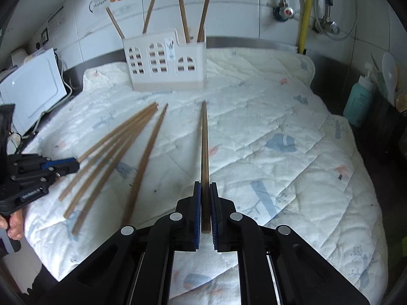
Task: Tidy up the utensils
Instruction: 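Close the right tool on a chopstick while the left tool grasps another, then lift both held chopsticks upright and carry them over the white holder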
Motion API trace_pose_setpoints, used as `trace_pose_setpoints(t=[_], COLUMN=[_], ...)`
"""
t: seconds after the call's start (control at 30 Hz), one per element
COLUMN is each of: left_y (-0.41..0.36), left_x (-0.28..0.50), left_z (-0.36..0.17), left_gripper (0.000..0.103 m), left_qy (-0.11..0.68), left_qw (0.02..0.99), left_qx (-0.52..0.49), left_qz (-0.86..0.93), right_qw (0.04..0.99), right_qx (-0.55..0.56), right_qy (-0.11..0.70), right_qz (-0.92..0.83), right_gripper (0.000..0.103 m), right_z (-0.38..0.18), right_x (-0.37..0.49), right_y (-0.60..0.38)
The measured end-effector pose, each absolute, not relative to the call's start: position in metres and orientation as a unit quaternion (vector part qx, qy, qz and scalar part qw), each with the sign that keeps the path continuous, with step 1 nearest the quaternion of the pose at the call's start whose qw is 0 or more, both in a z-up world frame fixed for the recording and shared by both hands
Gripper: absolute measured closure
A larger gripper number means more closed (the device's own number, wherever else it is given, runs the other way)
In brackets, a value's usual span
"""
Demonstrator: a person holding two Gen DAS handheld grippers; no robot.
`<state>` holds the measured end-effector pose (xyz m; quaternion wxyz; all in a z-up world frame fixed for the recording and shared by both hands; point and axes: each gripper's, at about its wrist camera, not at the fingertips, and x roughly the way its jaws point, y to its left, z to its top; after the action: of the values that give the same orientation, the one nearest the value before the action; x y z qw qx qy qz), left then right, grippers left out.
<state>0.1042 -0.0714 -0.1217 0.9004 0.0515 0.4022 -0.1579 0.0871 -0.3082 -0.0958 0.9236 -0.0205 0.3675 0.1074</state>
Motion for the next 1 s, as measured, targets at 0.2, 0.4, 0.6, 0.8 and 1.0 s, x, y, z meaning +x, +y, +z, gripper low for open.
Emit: trace_pose_setpoints(t=[0.2, 0.4, 0.6, 0.8, 1.0], left_y=[-0.065, -0.068, -0.062, -0.048, -0.037], left_x=[0.107, 0.106, 0.104, 0.101, 0.100], left_z=[-0.125, -0.126, -0.120, -0.093, -0.064], left_gripper=[0.095, 0.095, 0.098, 0.098, 0.098], left_qy=[0.414, 0.408, 0.401, 0.368, 0.325], left_qw=[0.894, 0.895, 0.898, 0.910, 0.926], left_qx=[0.016, 0.027, 0.019, -0.004, -0.017], left_qz=[-0.174, -0.176, -0.180, -0.190, -0.193], right_qw=[0.933, 0.936, 0.940, 0.949, 0.954], right_qx=[-0.018, -0.018, -0.026, -0.035, -0.033], right_qy=[0.343, 0.333, 0.319, 0.285, 0.258], right_qz=[0.113, 0.115, 0.120, 0.129, 0.145], right_gripper=[0.096, 0.096, 0.096, 0.096, 0.096], right_z=[-0.075, -0.066, -0.047, -0.008, 0.028], right_x=[0.079, 0.077, 0.073, 0.070, 0.074], right_y=[-0.305, -0.300, -0.295, -0.293, -0.288])
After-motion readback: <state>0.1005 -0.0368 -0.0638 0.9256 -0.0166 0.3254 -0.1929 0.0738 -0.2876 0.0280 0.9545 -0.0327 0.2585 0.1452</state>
